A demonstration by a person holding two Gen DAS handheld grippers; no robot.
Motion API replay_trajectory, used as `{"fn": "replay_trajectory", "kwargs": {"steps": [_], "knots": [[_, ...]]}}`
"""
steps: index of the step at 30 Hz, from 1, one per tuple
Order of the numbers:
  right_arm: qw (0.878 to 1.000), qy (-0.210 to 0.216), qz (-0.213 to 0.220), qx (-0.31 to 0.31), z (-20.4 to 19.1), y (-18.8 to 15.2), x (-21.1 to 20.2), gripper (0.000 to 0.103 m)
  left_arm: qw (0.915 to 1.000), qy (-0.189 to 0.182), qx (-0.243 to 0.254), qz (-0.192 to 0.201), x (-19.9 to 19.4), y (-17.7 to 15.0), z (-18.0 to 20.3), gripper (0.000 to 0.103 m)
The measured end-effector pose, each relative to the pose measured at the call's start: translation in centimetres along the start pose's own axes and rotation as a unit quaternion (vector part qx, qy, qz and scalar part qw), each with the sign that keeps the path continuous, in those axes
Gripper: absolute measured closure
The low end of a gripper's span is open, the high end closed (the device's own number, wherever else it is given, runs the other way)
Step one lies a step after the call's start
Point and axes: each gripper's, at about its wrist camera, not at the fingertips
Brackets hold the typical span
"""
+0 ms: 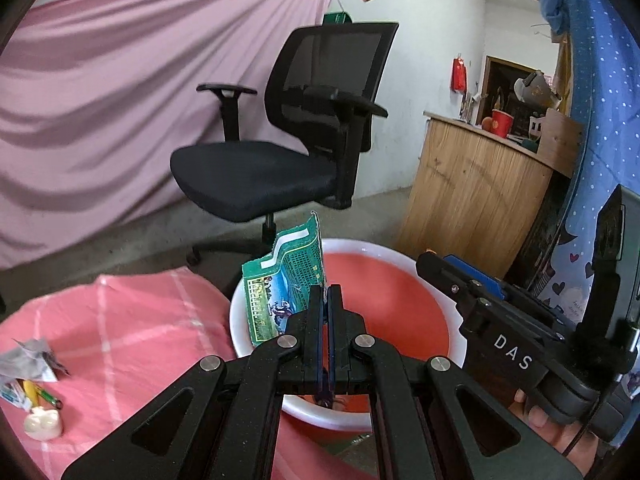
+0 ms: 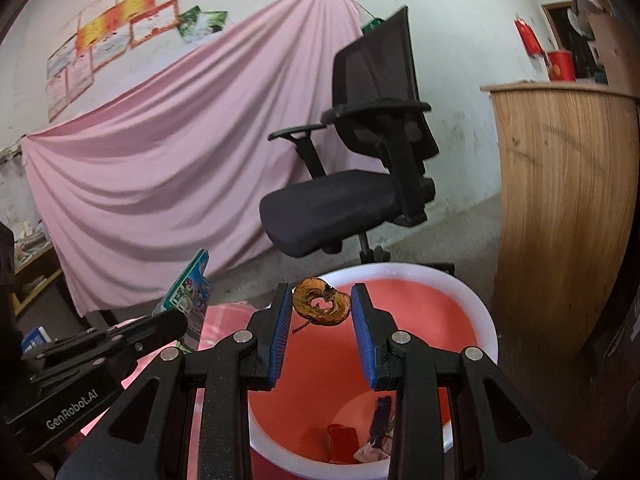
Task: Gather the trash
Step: 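Lift the wrapper and fruit slice and carry both over the bucket, then open both grippers to drop the wrapper and fruit slice into the bucket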
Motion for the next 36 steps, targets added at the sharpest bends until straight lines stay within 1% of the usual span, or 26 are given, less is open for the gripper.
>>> {"fn": "replay_trajectory", "kwargs": {"steps": [8, 13, 16, 18, 20, 24, 26, 28, 30, 32, 34, 36], "knots": [[0.999, -0.013, -0.031, 0.017, 1.0, -0.4, 0.9, 0.075, 0.9994, -0.002, -0.021, -0.029, 1.2, -0.3, -0.5, 0.102], [0.999, -0.016, -0.043, 0.021, 1.1, -0.5, 1.2, 0.074, 0.9985, 0.005, -0.03, -0.047, 1.8, -0.6, -1.1, 0.101], [0.998, -0.017, -0.048, 0.022, 1.2, -0.6, 1.4, 0.07, 0.9982, 0.011, -0.033, -0.049, 1.7, -0.8, -1.5, 0.092], [0.998, -0.017, -0.049, 0.022, 1.2, -0.7, 1.4, 0.068, 0.9983, 0.014, -0.036, -0.043, 1.5, -0.8, -1.8, 0.081], [0.998, -0.018, -0.049, 0.02, 1.2, -0.6, 1.4, 0.067, 0.9984, 0.019, -0.039, -0.037, 1.0, -0.8, -2.0, 0.077], [0.999, -0.018, -0.048, 0.019, 1.1, -0.5, 1.5, 0.059, 0.9981, 0.032, -0.045, -0.027, 0.2, -0.7, -2.7, 0.076], [0.999, -0.017, -0.047, 0.018, 1.0, -0.5, 1.5, 0.058, 0.9979, 0.039, -0.047, -0.022, -0.2, -0.6, -2.9, 0.076], [0.999, -0.017, -0.044, 0.016, 0.8, -0.4, 1.5, 0.053, 0.9976, 0.047, -0.049, -0.015, -0.8, -0.6, -3.2, 0.072], [0.999, -0.016, -0.038, 0.014, 0.6, -0.2, 1.3, 0.051, 0.9972, 0.055, -0.05, -0.006, -1.6, -0.5, -3.5, 0.066], [0.999, -0.016, -0.031, 0.007, 0.1, -0.1, 1.2, 0.047, 0.9966, 0.064, -0.052, 0.005, -2.4, -0.4, -3.8, 0.064], [1.0, -0.016, -0.023, 0.001, -0.4, 0.0, 1.0, 0.034, 0.9957, 0.074, -0.053, 0.015, -3.2, -0.3, -4.1, 0.06], [1.0, -0.016, -0.012, -0.006, -1.0, 0.2, 0.7, 0.031, 0.9943, 0.087, -0.055, 0.027, -4.2, -0.2, -4.5, 0.056]]}}
Point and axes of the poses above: each gripper's, at about its wrist camera, not at the fingertips, and x roughly the way its jaws point, z to its right, y to its top, and after that the axes turned 7 degrees about z, right-handed
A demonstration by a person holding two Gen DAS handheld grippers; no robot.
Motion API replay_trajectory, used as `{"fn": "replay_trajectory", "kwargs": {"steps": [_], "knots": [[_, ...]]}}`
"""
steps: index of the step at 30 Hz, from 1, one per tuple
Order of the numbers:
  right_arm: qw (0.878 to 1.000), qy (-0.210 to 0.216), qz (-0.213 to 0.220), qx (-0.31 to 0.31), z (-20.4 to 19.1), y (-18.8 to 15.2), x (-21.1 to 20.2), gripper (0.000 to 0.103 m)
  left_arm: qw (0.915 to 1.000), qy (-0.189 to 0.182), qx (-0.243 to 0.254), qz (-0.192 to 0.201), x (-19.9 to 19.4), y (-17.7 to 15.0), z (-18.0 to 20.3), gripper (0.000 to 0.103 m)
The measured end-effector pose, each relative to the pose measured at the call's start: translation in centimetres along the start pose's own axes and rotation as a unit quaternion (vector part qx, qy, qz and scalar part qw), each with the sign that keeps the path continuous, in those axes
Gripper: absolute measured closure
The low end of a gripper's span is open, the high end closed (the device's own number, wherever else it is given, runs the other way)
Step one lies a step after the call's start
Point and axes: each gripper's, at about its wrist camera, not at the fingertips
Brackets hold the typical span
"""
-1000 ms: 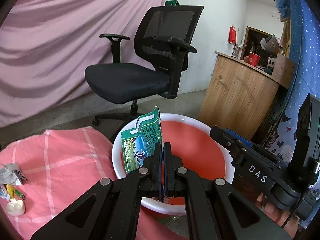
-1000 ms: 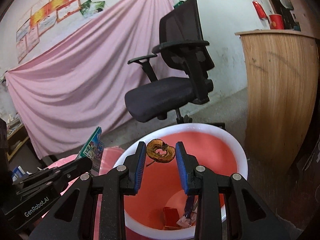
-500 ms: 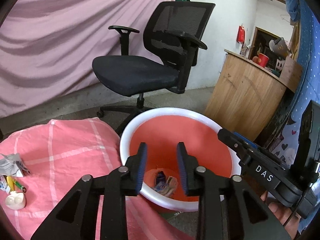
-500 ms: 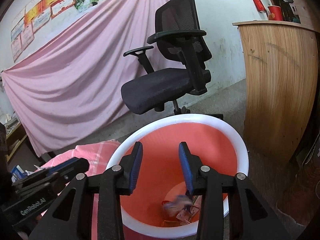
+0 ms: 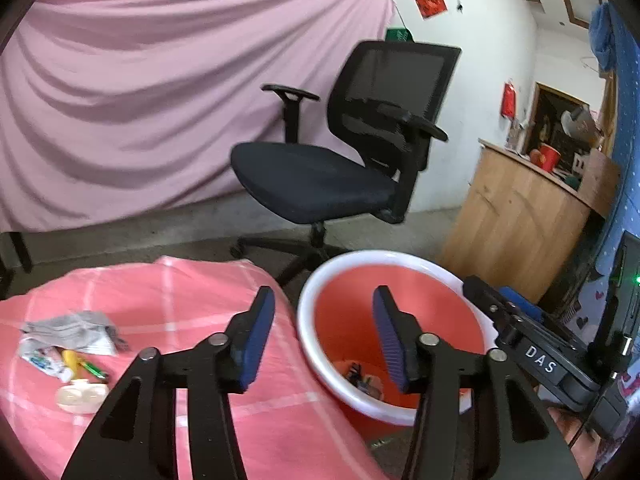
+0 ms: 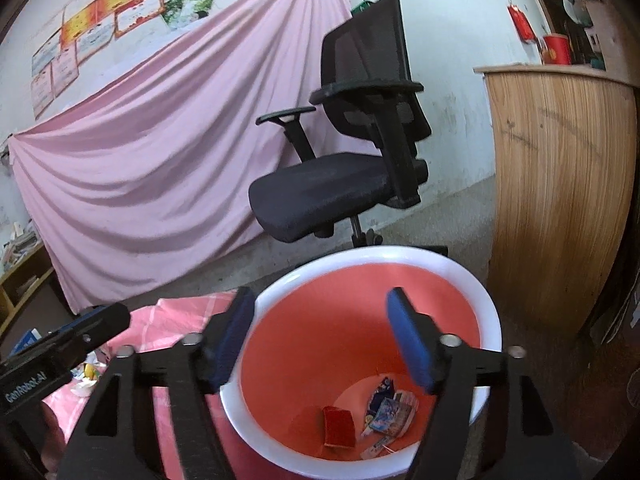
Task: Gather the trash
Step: 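Open both grippers to drop the wrapper and fruit slice into the bucket, then move both tools back toward the trash on the table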
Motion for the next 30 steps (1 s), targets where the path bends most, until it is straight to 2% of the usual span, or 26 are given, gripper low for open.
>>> {"fn": "replay_trajectory", "kwargs": {"steps": [2, 4, 6, 8, 10, 11, 12, 15, 22, 30], "knots": [[1.0, 0.001, 0.014, -0.009, -0.6, 0.2, -0.5, 0.029, 0.9999, 0.009, -0.001, 0.01, -0.7, 0.1, -0.5, 0.056], [1.0, 0.003, 0.026, -0.013, -1.2, 0.5, -0.8, 0.022, 0.9996, 0.021, -0.003, 0.02, -1.6, 0.3, -1.1, 0.056], [0.999, 0.009, 0.038, -0.014, -1.9, 0.7, -1.1, 0.019, 0.999, 0.033, -0.005, 0.029, -2.3, 0.5, -1.7, 0.047], [0.999, 0.017, 0.044, -0.018, -2.6, 0.8, -1.3, 0.015, 0.998, 0.047, -0.009, 0.041, -3.0, 0.7, -2.4, 0.042], [0.998, 0.025, 0.055, -0.023, -3.3, 0.9, -1.5, 0.006, 0.9967, 0.061, -0.015, 0.052, -3.9, 0.9, -3.2, 0.031], [0.997, 0.029, 0.064, -0.025, -3.7, 1.0, -1.7, 0.003, 0.9958, 0.069, -0.016, 0.058, -4.3, 1.0, -3.6, 0.021], [0.996, 0.033, 0.074, -0.026, -4.2, 1.1, -1.9, 0.0, 0.9945, 0.079, -0.016, 0.067, -4.8, 1.1, -3.9, 0.014], [0.995, 0.042, 0.087, -0.031, -5.3, 1.1, -2.3, 0.0, 0.9889, 0.105, -0.009, 0.105, -6.5, 1.1, -4.7, 0.001], [0.987, 0.084, 0.127, -0.052, -8.5, 0.9, -3.4, 0.0, 0.9777, 0.154, 0.001, 0.143, -9.4, 0.3, -6.9, 0.001], [0.969, 0.141, 0.182, -0.086, -12.2, 0.1, -5.1, 0.0, 0.9624, 0.205, 0.005, 0.178, -12.9, -1.2, -9.3, 0.001]]}}
Point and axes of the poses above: each gripper's, at about its wrist camera, not at the fingertips, and x roughly the way its jaws point, z to its right, y to its top, and after that the axes turned 7 degrees about z, right-handed
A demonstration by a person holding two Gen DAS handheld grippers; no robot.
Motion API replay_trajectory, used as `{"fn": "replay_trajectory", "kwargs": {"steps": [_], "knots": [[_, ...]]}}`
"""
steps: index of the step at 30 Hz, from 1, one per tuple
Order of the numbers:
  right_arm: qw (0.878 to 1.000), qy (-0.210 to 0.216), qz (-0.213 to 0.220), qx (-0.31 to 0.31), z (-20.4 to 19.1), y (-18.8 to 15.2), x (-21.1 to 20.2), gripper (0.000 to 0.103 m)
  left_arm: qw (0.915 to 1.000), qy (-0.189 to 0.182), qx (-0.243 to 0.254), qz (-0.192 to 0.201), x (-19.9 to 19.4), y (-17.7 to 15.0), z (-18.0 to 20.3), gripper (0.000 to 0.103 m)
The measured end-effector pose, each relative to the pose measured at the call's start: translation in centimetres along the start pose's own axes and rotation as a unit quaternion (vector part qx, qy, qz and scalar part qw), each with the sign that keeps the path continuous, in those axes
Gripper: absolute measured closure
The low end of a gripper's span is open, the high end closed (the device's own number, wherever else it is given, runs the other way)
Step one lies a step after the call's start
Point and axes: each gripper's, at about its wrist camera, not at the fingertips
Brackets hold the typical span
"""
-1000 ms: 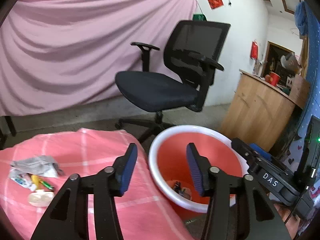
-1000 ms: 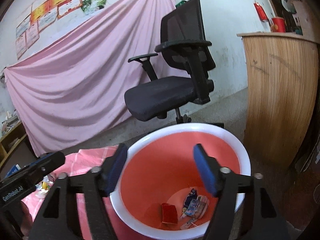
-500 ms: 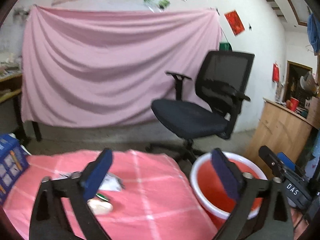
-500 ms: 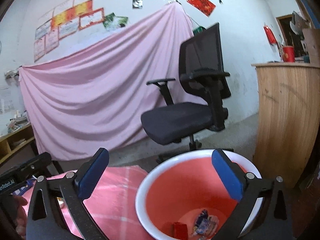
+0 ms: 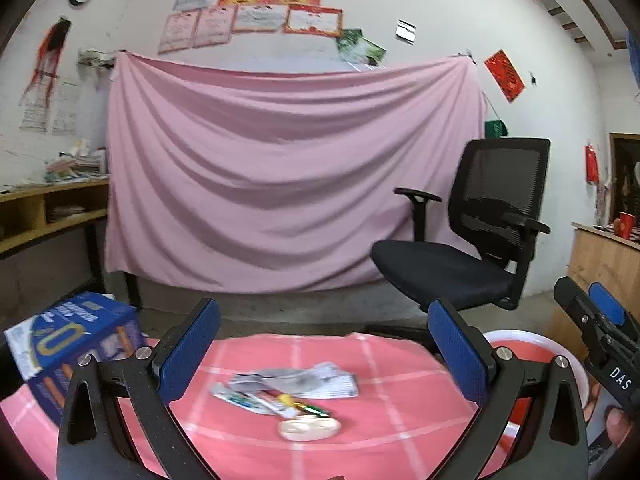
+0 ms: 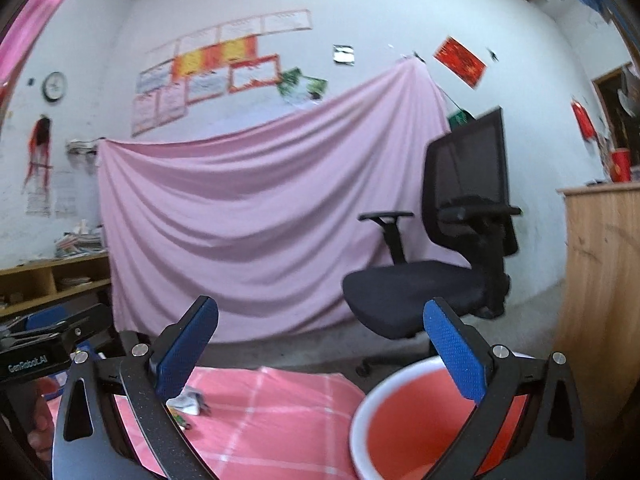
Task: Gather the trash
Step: 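Move both tools back toward the trash on the table, then grasp the white earbud case with the right gripper while the left gripper grasps the toothpaste tube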
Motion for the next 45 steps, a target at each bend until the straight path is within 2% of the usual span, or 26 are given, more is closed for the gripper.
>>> {"fn": "replay_trajectory", "kwargs": {"steps": [9, 17, 22, 28, 33, 36, 37, 39, 42, 45], "knots": [[0.998, 0.053, 0.002, -0.037, -4.2, -1.0, 0.5, 0.0, 0.9987, 0.047, 0.011, 0.017, -2.3, -1.1, -4.0, 0.001], [0.993, 0.094, -0.022, -0.075, -7.3, -2.6, 1.4, 0.0, 0.9973, 0.073, 0.014, -0.003, -2.6, -2.7, -7.5, 0.001], [0.987, 0.113, -0.069, -0.086, -8.5, -3.8, 2.8, 0.0, 0.9964, 0.078, 0.016, -0.027, -2.3, -3.7, -9.0, 0.001], [0.976, 0.134, -0.153, -0.078, -9.4, -5.5, 5.1, 0.0, 0.9927, 0.08, 0.017, -0.088, -0.7, -4.9, -10.3, 0.001], [0.962, 0.142, -0.225, -0.063, -9.6, -7.0, 7.0, 0.001, 0.9862, 0.084, 0.018, -0.141, 1.0, -5.9, -11.0, 0.002], [0.945, 0.161, -0.282, -0.047, -9.8, -8.2, 8.4, 0.003, 0.9808, 0.081, 0.014, -0.177, 2.1, -6.7, -11.4, 0.006], [0.939, 0.165, -0.299, -0.044, -9.9, -8.7, 8.8, 0.006, 0.9789, 0.075, 0.011, -0.19, 2.4, -7.0, -11.6, 0.008], [0.927, 0.177, -0.328, -0.043, -10.3, -9.4, 9.5, 0.011, 0.9756, 0.066, 0.006, -0.209, 3.0, -7.2, -11.9, 0.025], [0.913, 0.19, -0.359, -0.05, -11.0, -10.2, 10.1, 0.015, 0.9693, 0.058, 0.006, -0.239, 3.9, -7.7, -11.9, 0.039], [0.897, 0.21, -0.384, -0.066, -12.2, -11.0, 10.4, 0.016, 0.9636, 0.054, 0.005, -0.262, 4.8, -8.1, -11.9, 0.045]]}}
Point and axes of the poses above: each gripper's, at about its wrist camera, not at the fingertips, and x roughly the way its jaws point, z to its right, y to its top, and after that the axes turned 7 degrees about z, right-handed
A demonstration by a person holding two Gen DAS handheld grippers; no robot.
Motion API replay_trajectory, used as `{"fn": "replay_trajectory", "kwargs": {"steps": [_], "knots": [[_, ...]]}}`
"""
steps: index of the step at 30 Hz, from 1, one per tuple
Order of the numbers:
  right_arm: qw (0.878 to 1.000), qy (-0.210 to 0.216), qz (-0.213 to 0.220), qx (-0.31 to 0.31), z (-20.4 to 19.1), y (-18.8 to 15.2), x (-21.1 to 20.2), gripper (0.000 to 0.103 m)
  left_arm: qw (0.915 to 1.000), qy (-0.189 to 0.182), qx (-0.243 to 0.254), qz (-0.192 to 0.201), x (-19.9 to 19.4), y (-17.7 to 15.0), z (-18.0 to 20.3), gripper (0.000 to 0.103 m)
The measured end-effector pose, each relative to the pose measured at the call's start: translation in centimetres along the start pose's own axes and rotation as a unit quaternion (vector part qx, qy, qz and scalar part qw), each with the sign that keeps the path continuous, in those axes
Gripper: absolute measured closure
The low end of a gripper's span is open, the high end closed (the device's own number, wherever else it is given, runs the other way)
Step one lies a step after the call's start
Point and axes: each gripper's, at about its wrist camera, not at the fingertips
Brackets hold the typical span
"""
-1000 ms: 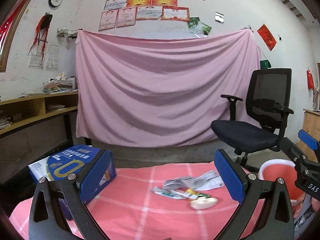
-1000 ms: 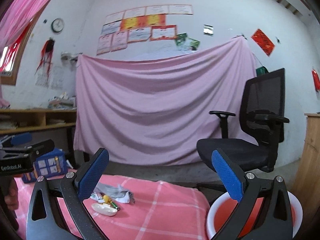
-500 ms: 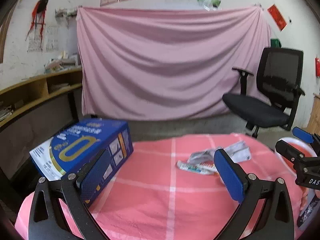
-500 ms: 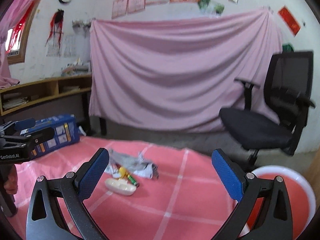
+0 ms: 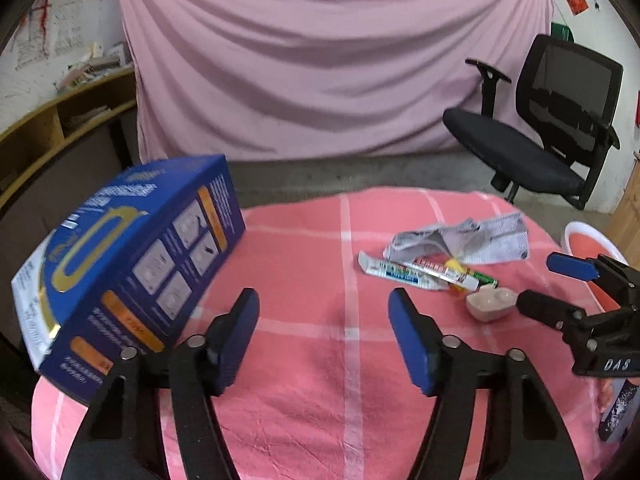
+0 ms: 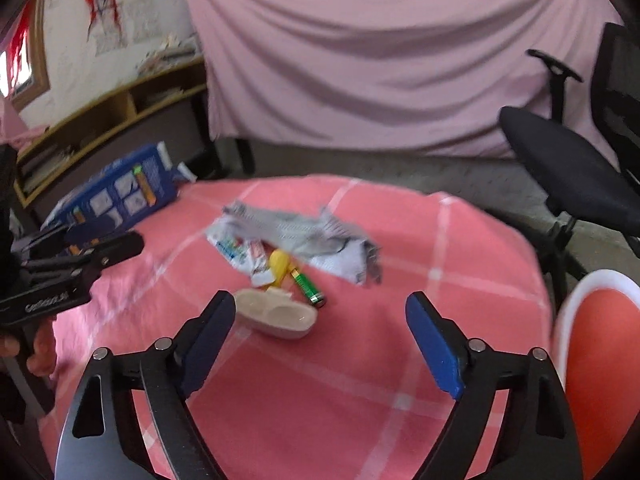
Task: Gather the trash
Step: 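Grasp the white earbud case with the right gripper while the left gripper grasps the toothpaste tube, then lift the earbud case and toothpaste tube and carry both over the bucket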
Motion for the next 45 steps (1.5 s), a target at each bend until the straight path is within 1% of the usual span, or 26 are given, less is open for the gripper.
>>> {"fn": "replay_trajectory", "kwargs": {"steps": [3, 5, 7, 8, 9, 14, 16, 18, 21, 22, 25, 27, 29, 32, 33, 35, 40, 45], "knots": [[1.0, 0.013, -0.021, -0.015, -0.8, 0.1, 0.9, 0.017, 0.9998, -0.004, -0.002, -0.018, 0.7, -0.2, -0.1, 0.046], [0.999, 0.017, -0.033, -0.02, -1.0, 0.1, 1.4, 0.019, 0.9996, -0.007, -0.005, -0.026, 1.0, -0.2, -0.2, 0.046], [0.998, 0.021, -0.05, -0.024, -1.2, 0.0, 2.2, 0.032, 0.9993, -0.013, -0.009, -0.034, 1.4, 0.1, -0.3, 0.046], [0.998, 0.022, -0.059, -0.027, -1.4, -0.1, 2.5, 0.036, 0.9991, -0.018, -0.01, -0.038, 1.6, 0.2, -0.3, 0.046], [0.997, 0.025, -0.065, -0.03, -1.4, -0.1, 2.8, 0.048, 0.9988, -0.023, -0.011, -0.041, 1.8, 0.3, -0.4, 0.046], [0.998, 0.027, -0.06, -0.016, -0.8, -0.2, 2.4, 0.048, 0.9978, -0.037, -0.002, -0.054, 3.4, 1.3, 0.0, 0.046], [0.998, 0.022, -0.057, -0.003, -0.1, -0.3, 2.0, 0.048, 0.9974, -0.042, -0.006, -0.059, 4.0, 1.7, -0.1, 0.049], [0.998, 0.005, -0.054, 0.005, 0.8, -0.4, 1.5, 0.048, 0.9967, -0.047, -0.016, -0.064, 4.8, 2.2, -0.4, 0.059], [0.998, -0.007, -0.052, 0.022, 2.2, -0.5, 1.1, 0.048, 0.9959, -0.053, -0.027, -0.068, 5.6, 2.8, -0.6, 0.066], [0.998, -0.009, -0.051, 0.028, 2.4, -0.5, 1.1, 0.048, 0.9955, -0.057, -0.029, -0.069, 5.9, 2.9, -0.6, 0.067], [0.998, -0.012, -0.05, 0.04, 3.0, -0.6, 0.9, 0.048, 0.9939, -0.069, -0.028, -0.081, 6.6, 3.3, -0.4, 0.075], [0.998, -0.01, -0.049, 0.042, 3.2, -0.6, 0.9, 0.048, 0.9928, -0.073, -0.02, -0.093, 7.1, 3.5, 0.0, 0.086], [0.998, -0.011, -0.049, 0.039, 3.1, -0.5, 0.8, 0.048, 0.9926, -0.07, -0.009, -0.099, 7.4, 3.5, 0.3, 0.087], [0.998, -0.01, -0.05, 0.04, 3.1, -0.4, 1.1, 0.048, 0.9936, -0.055, 0.001, -0.098, 7.2, 3.3, 0.6, 0.099], [0.998, -0.008, -0.049, 0.041, 3.1, -0.4, 1.1, 0.048, 0.9938, -0.052, 0.003, -0.098, 7.2, 3.2, 0.6, 0.101], [0.998, -0.007, -0.049, 0.043, 3.1, -0.4, 1.1, 0.048, 0.9939, -0.051, 0.005, -0.097, 7.1, 3.0, 0.7, 0.103], [0.998, -0.005, -0.049, 0.044, 3.1, -0.5, 1.2, 0.048, 0.9945, -0.056, 0.017, -0.086, 6.3, 2.6, 1.1, 0.103], [0.998, -0.005, -0.04, 0.046, 3.1, -0.5, 0.8, 0.048, 0.9952, -0.064, 0.013, -0.072, 5.1, 2.1, 1.6, 0.103]]}}
Point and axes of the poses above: each gripper's, at about its wrist camera, not at the fingertips, and x roughly the way its jaws point, z to its right, y to its top, and after that the axes turned 7 degrees about z, right-handed
